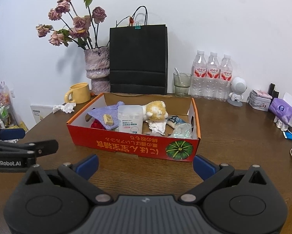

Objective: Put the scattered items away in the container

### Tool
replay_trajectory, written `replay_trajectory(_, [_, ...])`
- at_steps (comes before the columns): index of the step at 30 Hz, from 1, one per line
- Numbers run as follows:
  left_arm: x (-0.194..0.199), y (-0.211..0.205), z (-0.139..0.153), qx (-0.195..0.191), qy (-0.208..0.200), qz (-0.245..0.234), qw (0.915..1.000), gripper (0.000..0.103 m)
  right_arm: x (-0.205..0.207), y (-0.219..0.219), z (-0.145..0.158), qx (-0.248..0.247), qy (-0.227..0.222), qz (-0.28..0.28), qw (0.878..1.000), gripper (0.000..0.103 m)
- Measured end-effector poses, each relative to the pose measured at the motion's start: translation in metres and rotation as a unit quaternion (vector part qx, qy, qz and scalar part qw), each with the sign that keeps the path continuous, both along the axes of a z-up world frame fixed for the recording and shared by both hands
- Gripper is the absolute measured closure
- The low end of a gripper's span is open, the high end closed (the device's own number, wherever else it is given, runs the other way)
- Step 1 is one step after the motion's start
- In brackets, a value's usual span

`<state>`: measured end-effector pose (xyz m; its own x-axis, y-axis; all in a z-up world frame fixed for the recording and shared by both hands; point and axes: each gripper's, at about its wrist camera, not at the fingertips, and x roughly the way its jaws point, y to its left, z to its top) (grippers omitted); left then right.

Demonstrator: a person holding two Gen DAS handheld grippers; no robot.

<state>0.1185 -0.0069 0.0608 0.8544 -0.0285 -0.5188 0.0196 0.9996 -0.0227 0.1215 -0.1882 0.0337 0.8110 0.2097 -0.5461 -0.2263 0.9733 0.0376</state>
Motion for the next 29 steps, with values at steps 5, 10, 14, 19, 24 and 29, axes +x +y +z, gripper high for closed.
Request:
replay_trajectory(5, [-0.0009,-0.0018,0.0001,0.003,-0.001,-0.003,1.0,0.0,-0.0006,-0.0016,-0.0008,0.002,0.001,-0.002,1.0,0.0])
replay_trajectory(10, [-0.0013,-0.0052,-0.0003,0.005,-0.001,-0.006,1.0,0.0,-0.0006,-0.0043,-0.0033,0.003,0.004,-0.003,1.0,0.0])
replay_trajectory(14, [-0.0012,-0.0069,-0.0007,0.004,-0.001,-0.01,0.9999,0.0,-0.0007,-0.0046,-0.0036,0.003,0.005,-0.003,1.0,0.0])
replay_trajectory(19, [-0.0013,-0.0067,-0.0015,0.001,0.0,-0.011,0.9999,0.0,-0.0005,-0.0053,-0.0049,0.004,0.005,-0.002,1.0,0.0])
replay_trajectory(24, [-0.001,-0.006,-0.0032,-0.008,0.001,-0.018,0.9998,0.0,-0.0004,-0.0053,-0.0054,0.004,0.005,-0.002,1.0,0.0])
replay_trajectory(29, [-0.0023,-0.0021,-0.0035,-0.036,-0.01,-0.024,0.999,0.0,-0.0017,-0.0053,-0.0084,0.006,0.006,-0.002,1.0,0.0])
